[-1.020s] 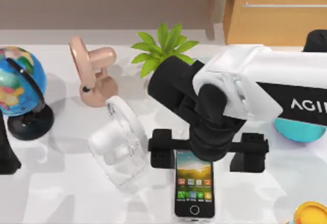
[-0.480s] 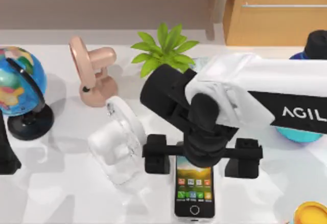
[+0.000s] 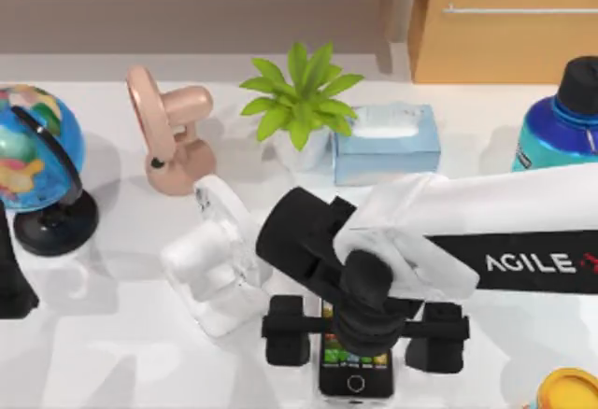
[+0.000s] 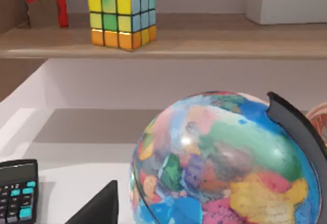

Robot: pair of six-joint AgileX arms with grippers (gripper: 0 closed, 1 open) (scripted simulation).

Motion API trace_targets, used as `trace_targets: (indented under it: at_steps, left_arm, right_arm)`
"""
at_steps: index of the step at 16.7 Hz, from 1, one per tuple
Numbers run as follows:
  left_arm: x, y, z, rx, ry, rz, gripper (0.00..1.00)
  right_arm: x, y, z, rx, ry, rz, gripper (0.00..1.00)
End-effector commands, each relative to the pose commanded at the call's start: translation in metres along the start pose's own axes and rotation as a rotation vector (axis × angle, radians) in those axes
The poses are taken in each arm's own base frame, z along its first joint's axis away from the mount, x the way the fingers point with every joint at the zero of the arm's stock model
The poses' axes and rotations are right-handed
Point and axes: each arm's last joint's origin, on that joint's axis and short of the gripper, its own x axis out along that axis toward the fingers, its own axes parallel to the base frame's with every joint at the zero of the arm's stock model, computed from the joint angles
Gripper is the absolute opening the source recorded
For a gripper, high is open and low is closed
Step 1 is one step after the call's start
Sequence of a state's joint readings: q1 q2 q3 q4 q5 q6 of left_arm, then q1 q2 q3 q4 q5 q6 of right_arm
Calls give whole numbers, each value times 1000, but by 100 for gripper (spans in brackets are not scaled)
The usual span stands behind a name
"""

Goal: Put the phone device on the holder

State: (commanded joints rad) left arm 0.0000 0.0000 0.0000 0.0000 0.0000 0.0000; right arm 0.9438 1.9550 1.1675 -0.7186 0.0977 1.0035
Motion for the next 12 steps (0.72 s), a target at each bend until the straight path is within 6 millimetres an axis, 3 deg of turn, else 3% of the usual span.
trace_targets:
  at_steps: [6, 11, 12]
  left_arm:
    - [0, 0, 0, 0, 0, 0, 100]
    - [0, 0, 0, 0, 0, 0, 100]
    - [0, 0, 0, 0, 0, 0, 100]
  right_arm:
    - [24, 2, 29, 1, -2, 6, 100]
    - [24, 3, 31, 0, -2, 9, 100]
    - [24, 3, 31, 0, -2, 9, 92]
